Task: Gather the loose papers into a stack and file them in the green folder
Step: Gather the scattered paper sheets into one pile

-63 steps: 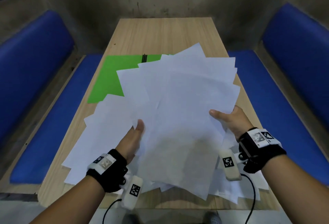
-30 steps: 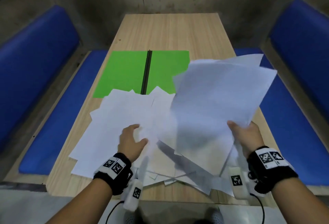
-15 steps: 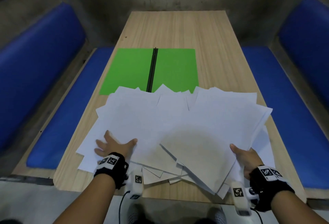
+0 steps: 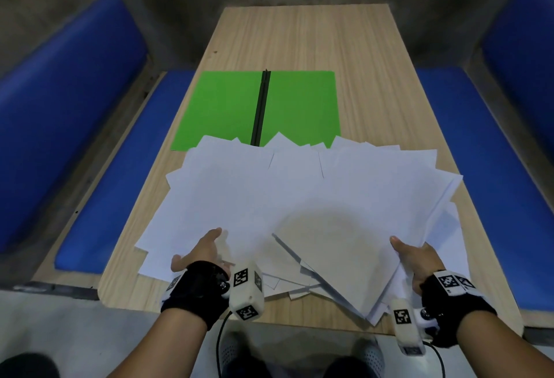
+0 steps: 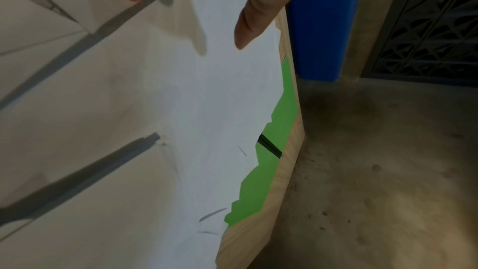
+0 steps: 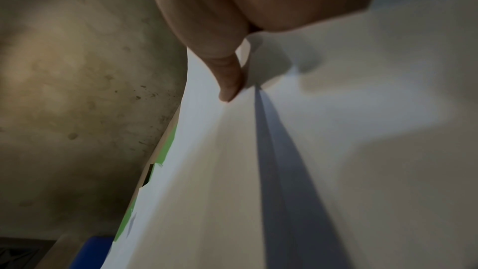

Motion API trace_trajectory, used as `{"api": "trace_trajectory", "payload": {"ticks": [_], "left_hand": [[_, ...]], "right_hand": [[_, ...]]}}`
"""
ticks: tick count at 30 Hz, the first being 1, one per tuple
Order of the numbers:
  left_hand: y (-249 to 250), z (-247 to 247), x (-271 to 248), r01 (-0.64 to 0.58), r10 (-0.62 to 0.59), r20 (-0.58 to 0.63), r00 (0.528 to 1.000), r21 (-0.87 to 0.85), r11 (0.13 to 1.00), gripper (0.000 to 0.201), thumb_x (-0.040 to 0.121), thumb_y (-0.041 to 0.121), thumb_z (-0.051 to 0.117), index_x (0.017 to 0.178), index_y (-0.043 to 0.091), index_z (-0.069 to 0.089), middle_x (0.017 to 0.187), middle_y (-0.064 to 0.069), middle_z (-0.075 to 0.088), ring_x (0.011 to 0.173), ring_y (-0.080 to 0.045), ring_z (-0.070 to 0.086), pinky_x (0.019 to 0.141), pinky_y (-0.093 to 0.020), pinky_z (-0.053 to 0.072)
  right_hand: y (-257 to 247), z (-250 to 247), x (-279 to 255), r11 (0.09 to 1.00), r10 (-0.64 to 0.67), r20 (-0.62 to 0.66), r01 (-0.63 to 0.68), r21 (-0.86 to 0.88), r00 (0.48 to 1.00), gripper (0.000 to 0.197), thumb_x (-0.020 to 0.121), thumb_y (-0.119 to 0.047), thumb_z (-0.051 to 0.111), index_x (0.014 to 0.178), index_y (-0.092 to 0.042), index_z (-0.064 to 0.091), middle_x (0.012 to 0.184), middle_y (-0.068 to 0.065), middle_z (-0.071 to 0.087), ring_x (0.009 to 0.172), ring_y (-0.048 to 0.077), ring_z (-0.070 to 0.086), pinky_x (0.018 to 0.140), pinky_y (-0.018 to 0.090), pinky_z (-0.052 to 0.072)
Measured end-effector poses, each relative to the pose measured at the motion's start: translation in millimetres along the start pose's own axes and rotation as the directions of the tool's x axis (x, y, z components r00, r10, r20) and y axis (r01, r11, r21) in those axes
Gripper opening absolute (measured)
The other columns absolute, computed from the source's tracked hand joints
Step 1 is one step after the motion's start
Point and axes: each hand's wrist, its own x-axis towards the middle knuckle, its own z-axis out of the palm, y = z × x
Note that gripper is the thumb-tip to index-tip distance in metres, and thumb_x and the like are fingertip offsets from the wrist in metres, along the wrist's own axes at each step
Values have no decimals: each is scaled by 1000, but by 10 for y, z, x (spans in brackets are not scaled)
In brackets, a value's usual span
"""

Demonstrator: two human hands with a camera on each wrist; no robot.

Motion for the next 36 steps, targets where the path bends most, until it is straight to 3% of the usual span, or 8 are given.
{"api": "trace_trajectory", "payload": {"ticks": [6, 10, 16, 20, 23, 28, 30, 36], "left_hand": [[-209, 144, 88, -3, 4, 59, 998, -17, 1000, 52, 76, 15, 75, 119, 3, 47, 104, -26, 62, 75, -32, 55, 59, -35, 49], [-197, 210, 83, -244, 233, 74, 970, 246, 938, 54, 85, 21, 66, 128, -4, 44, 132, -24, 51, 115, -39, 54, 98, -48, 46], [612, -20, 229, -628, 617, 216, 757, 499, 597, 40, 92, 16, 54, 129, 0, 50, 130, -20, 57, 118, -37, 55, 100, -40, 43], [933, -84, 547, -477, 499, 300, 813, 835, 275, 38, 89, 30, 53, 114, 2, 59, 114, -23, 60, 100, -39, 56, 84, -39, 47], [979, -66, 698, -371, 470, 310, 826, 928, 42, 58, 80, 44, 61, 122, 6, 52, 129, -19, 42, 115, -40, 44, 92, -46, 45], [954, -78, 731, -373, 467, 308, 829, 926, 52, 110, 58, 53, 81, 143, 20, 20, 138, -20, 31, 127, -44, 31, 96, -55, 40], [949, -76, 751, -367, 468, 290, 835, 926, 81, 119, 51, 54, 84, 142, 20, 16, 135, -24, 39, 126, -46, 34, 98, -58, 38], [944, -46, 649, -436, 467, 253, 847, 834, 338, 101, 61, 21, 87, 137, 5, 22, 136, -25, 46, 117, -43, 51, 86, -48, 45]], "right_hand": [[24, 1, 66, 1000, 4, -4, -4, -9, 1000, 71, 84, -31, 70, 136, 6, 40, 137, 22, 50, 122, 41, 50, 100, 45, 39], [59, -18, 125, 1000, 15, 10, -14, -15, 1000, 74, 82, -34, 71, 137, 5, 38, 137, 22, 50, 119, 40, 51, 98, 45, 41], [11, -30, 111, 999, 1, 49, -3, 36, 999, 74, 81, -34, 72, 138, 2, 40, 137, 20, 52, 120, 39, 51, 100, 45, 40], [-48, 60, 17, 998, -26, 94, 20, 63, 995, 61, 80, -30, 73, 129, 0, 52, 121, 19, 62, 104, 36, 59, 96, 42, 44], [24, 142, 65, 999, -38, 103, 34, 42, 994, 109, 40, -62, 84, 127, -3, 53, 116, 17, 65, 105, 38, 62, 98, 52, 47], [193, 184, 196, 998, -51, 125, 48, 27, 991, 131, 31, -70, 81, 138, -3, 44, 132, 18, 57, 115, 39, 58, 99, 54, 46], [122, 207, 75, 999, -46, 130, 45, 7, 990, 110, 53, -56, 83, 139, -1, 41, 137, 19, 54, 120, 38, 55, 102, 53, 43], [106, 215, 89, 999, -16, 89, 19, -35, 996, 82, 71, -41, 78, 134, 1, 46, 131, 20, 58, 116, 37, 57, 102, 50, 44]]}}
